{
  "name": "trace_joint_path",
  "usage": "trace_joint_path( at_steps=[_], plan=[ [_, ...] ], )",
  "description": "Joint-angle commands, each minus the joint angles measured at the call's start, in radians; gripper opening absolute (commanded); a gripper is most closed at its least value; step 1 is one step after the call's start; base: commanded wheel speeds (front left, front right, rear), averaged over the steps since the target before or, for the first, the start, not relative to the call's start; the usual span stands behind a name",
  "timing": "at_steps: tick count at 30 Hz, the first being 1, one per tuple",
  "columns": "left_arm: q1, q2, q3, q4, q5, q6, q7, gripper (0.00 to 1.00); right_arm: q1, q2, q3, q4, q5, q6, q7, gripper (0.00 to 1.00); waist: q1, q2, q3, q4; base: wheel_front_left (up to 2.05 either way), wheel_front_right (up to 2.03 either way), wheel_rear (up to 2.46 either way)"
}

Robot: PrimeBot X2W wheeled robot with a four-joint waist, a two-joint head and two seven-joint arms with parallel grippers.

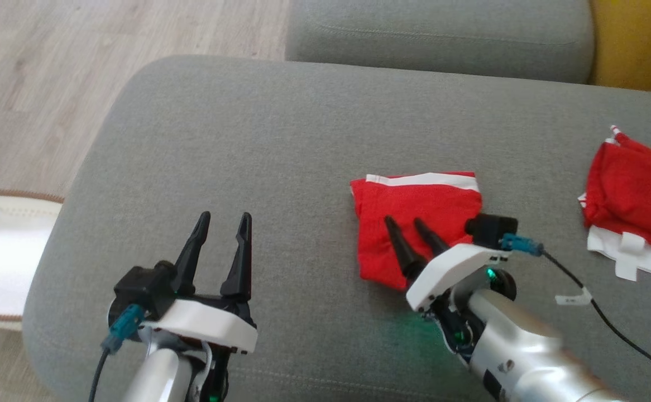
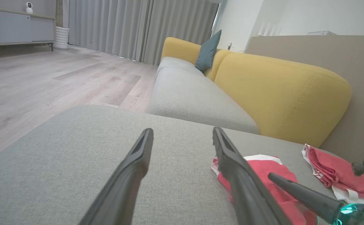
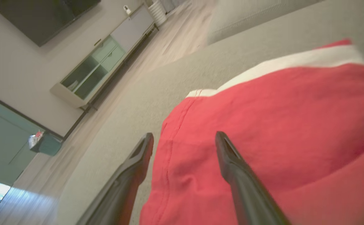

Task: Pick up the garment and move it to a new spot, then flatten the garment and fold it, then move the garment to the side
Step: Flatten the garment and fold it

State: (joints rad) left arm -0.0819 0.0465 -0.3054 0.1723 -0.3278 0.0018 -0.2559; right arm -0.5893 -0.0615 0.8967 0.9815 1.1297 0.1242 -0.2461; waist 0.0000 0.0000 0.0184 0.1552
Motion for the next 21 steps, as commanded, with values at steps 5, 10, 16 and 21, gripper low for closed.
trace_joint_path(
  at_steps=[5, 10, 16, 21],
  plan=[
    [-0.018, 0.004, 0.051, -0.06, 0.005, 0.01, -0.006, 1.0, -0.024, 0.002, -0.168, -0.053, -0.119, 0.007, -0.015, 1.0, 0.0, 0.0, -0.019, -0.043, 0.0, 0.0, 0.0],
    [-0.021, 0.004, 0.057, -0.093, -0.001, 0.013, -0.006, 1.0, 0.035, -0.032, -0.385, -0.162, -0.329, 0.007, -0.015, 1.0, 0.0, 0.0, -0.018, -0.073, 0.0, 0.0, 0.0],
    [-0.026, 0.004, 0.066, -0.135, -0.023, 0.019, -0.006, 1.0, 0.204, -0.016, -0.632, -0.377, -0.625, 0.007, -0.016, 1.0, 0.0, 0.0, -0.012, -0.099, 0.0, 0.0, 0.0],
    [-0.023, 0.004, 0.073, -0.16, -0.028, 0.021, -0.006, 1.0, 0.322, 0.005, -0.737, -0.511, -0.753, 0.007, -0.016, 1.0, 0.0, 0.0, -0.007, -0.113, 0.0, 0.0, 0.0]
  ],
)
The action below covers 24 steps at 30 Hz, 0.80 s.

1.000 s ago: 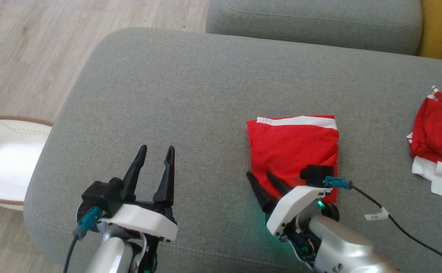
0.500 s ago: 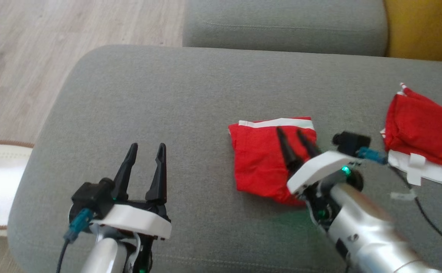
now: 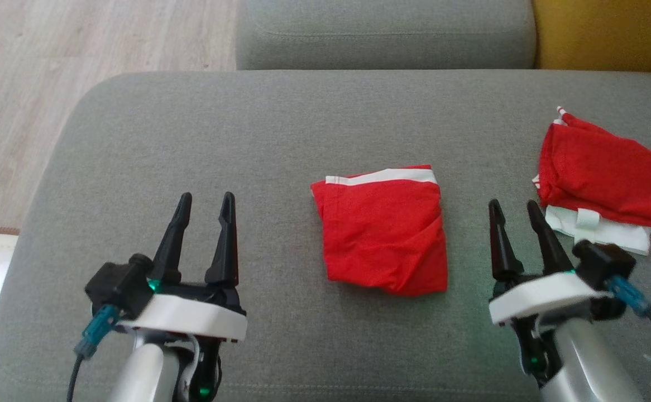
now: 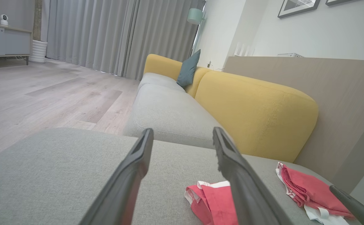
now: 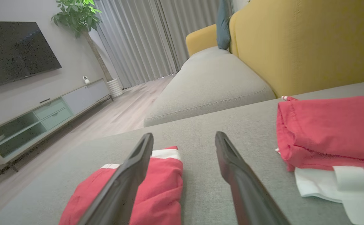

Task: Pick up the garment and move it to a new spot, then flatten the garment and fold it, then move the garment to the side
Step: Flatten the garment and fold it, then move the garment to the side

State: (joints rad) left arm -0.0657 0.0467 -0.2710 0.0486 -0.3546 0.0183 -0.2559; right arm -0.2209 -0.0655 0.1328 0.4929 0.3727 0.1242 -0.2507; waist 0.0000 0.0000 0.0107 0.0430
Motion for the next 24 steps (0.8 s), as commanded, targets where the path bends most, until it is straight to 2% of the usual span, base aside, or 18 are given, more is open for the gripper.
trace_joint_path(
  at_steps=[1, 7, 13, 18, 24],
  plan=[
    [-0.038, 0.004, 0.041, -0.04, -0.001, 0.005, -0.006, 1.0, -0.023, 0.011, 0.013, -0.052, -0.02, 0.007, -0.011, 1.0, 0.0, 0.0, 0.002, -0.005, 0.0, 0.0, 0.0],
    [-0.021, 0.004, 0.044, -0.047, -0.004, -0.001, -0.006, 1.0, 0.067, 0.015, -0.007, -0.186, -0.043, 0.007, 0.016, 1.0, 0.0, 0.0, 0.008, -0.02, 0.0, 0.0, 0.0],
    [-0.027, 0.004, 0.035, -0.043, -0.003, -0.008, -0.006, 1.0, 0.085, 0.015, 0.003, -0.244, -0.039, 0.007, 0.047, 1.0, 0.0, 0.0, 0.027, -0.016, 0.0, 0.0, 0.0],
    [-0.043, 0.004, 0.021, -0.031, -0.002, -0.018, -0.006, 1.0, 0.061, 0.015, 0.042, -0.209, 0.003, 0.007, 0.098, 1.0, 0.0, 0.0, 0.059, 0.006, 0.0, 0.0, 0.0],
    [-0.064, 0.004, 0.012, -0.02, -0.003, -0.028, -0.006, 1.0, -0.014, 0.015, 0.086, -0.071, 0.08, 0.007, 0.143, 1.0, 0.0, 0.0, 0.105, 0.039, 0.0, 0.0, 0.0]
  ],
)
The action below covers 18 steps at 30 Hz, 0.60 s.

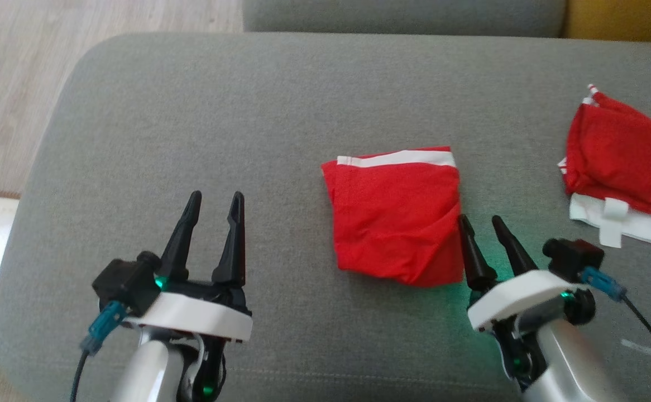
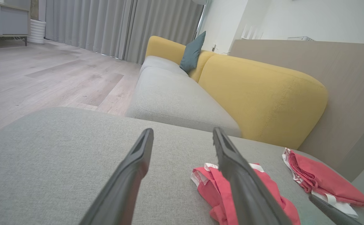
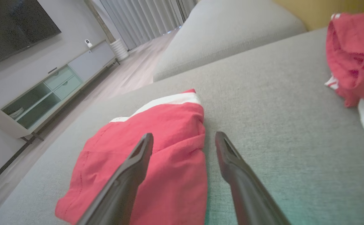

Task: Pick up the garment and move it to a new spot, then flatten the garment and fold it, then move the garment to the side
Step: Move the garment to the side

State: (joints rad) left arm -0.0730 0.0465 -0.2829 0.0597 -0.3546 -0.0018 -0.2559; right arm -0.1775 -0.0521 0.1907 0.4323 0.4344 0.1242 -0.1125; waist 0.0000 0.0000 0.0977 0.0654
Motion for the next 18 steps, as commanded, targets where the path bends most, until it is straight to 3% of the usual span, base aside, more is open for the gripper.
trace_joint_path(
  at_steps=[1, 13, 18],
  plan=[
    [-0.06, 0.004, 0.022, -0.029, -0.003, -0.009, -0.006, 1.0, -0.073, 0.002, 0.036, 0.02, 0.031, 0.007, 0.01, 1.0, 0.0, 0.0, 0.025, 0.022, 0.0, 0.0, 0.0],
    [-0.097, 0.004, 0.019, -0.015, 0.002, -0.022, -0.006, 1.0, -0.247, 0.002, 0.121, 0.372, 0.103, 0.007, 0.006, 1.0, 0.0, 0.0, 0.085, 0.078, 0.0, 0.0, 0.0],
    [-0.1, 0.004, 0.02, -0.013, -0.001, -0.023, -0.006, 1.0, -0.283, 0.002, 0.15, 0.463, 0.12, 0.007, 0.011, 1.0, 0.0, 0.0, 0.093, 0.089, 0.0, 0.0, 0.0]
  ],
)
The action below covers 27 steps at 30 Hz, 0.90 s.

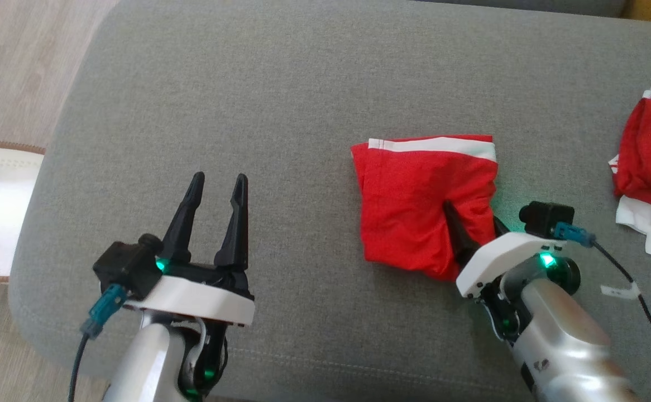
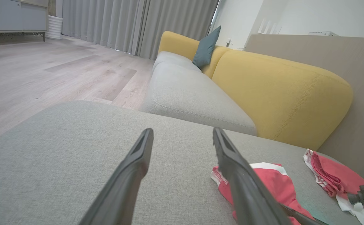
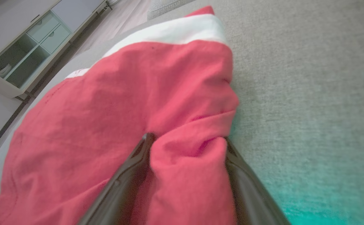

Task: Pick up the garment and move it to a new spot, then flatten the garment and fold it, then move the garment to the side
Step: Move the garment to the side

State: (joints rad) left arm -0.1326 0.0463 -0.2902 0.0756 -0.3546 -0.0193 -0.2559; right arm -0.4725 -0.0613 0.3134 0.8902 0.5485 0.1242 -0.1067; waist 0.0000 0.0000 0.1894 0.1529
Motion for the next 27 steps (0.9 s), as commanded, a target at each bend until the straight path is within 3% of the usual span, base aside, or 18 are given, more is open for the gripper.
trace_joint_path(
  at_steps=[1, 2, 3, 4, 10, 14, 16, 22, 27],
  plan=[
    [-0.041, 0.004, 0.027, -0.028, -0.002, -0.006, -0.006, 1.0, 0.004, 0.011, 0.036, 0.022, 0.012, 0.007, 0.007, 1.0, 0.0, 0.0, 0.003, 0.003, 0.0, 0.0, 0.0],
    [-0.041, 0.004, 0.028, -0.027, -0.002, -0.006, -0.006, 1.0, -0.004, 0.011, 0.048, 0.037, 0.017, 0.007, 0.008, 1.0, 0.0, 0.0, 0.004, 0.005, 0.0, 0.0, 0.0],
    [-0.042, 0.004, 0.028, -0.027, -0.003, -0.006, -0.006, 1.0, -0.011, 0.011, 0.06, 0.05, 0.024, 0.007, 0.01, 0.62, 0.0, 0.0, 0.006, 0.006, 0.0, 0.0, 0.0],
    [-0.043, 0.004, 0.028, -0.027, -0.003, -0.005, -0.006, 1.0, -0.019, 0.011, 0.071, 0.06, 0.026, 0.007, 0.008, 0.0, 0.0, 0.0, 0.007, 0.007, 0.0, 0.0, 0.0],
    [-0.042, 0.004, 0.038, -0.025, -0.003, -0.001, -0.006, 1.0, -0.078, 0.011, 0.08, 0.135, -0.023, 0.007, -0.067, 0.0, 0.0, 0.0, -0.002, -0.009, 0.0, 0.0, 0.0],
    [-0.037, 0.004, 0.046, -0.029, 0.003, 0.0, -0.006, 1.0, -0.138, 0.011, 0.044, 0.19, -0.136, 0.007, -0.116, 0.0, 0.0, 0.0, -0.014, -0.036, 0.0, 0.0, 0.0],
    [-0.033, 0.004, 0.053, -0.035, 0.006, 0.0, -0.006, 1.0, -0.184, -0.002, 0.002, 0.205, -0.246, 0.007, -0.137, 0.0, 0.0, 0.0, -0.022, -0.064, 0.0, 0.0, 0.0],
    [-0.024, 0.004, 0.06, -0.043, 0.014, -0.003, -0.006, 1.0, -0.245, -0.076, -0.043, 0.129, -0.424, 0.007, -0.137, 0.0, 0.0, 0.0, -0.027, -0.13, 0.0, 0.0, 0.0],
    [-0.028, 0.004, 0.062, -0.047, 0.021, -0.009, -0.006, 1.0, -0.277, -0.171, -0.037, 0.02, -0.498, 0.007, -0.051, 0.0, 0.0, 0.0, -0.011, -0.18, 0.0, 0.0, 0.0]
  ],
)
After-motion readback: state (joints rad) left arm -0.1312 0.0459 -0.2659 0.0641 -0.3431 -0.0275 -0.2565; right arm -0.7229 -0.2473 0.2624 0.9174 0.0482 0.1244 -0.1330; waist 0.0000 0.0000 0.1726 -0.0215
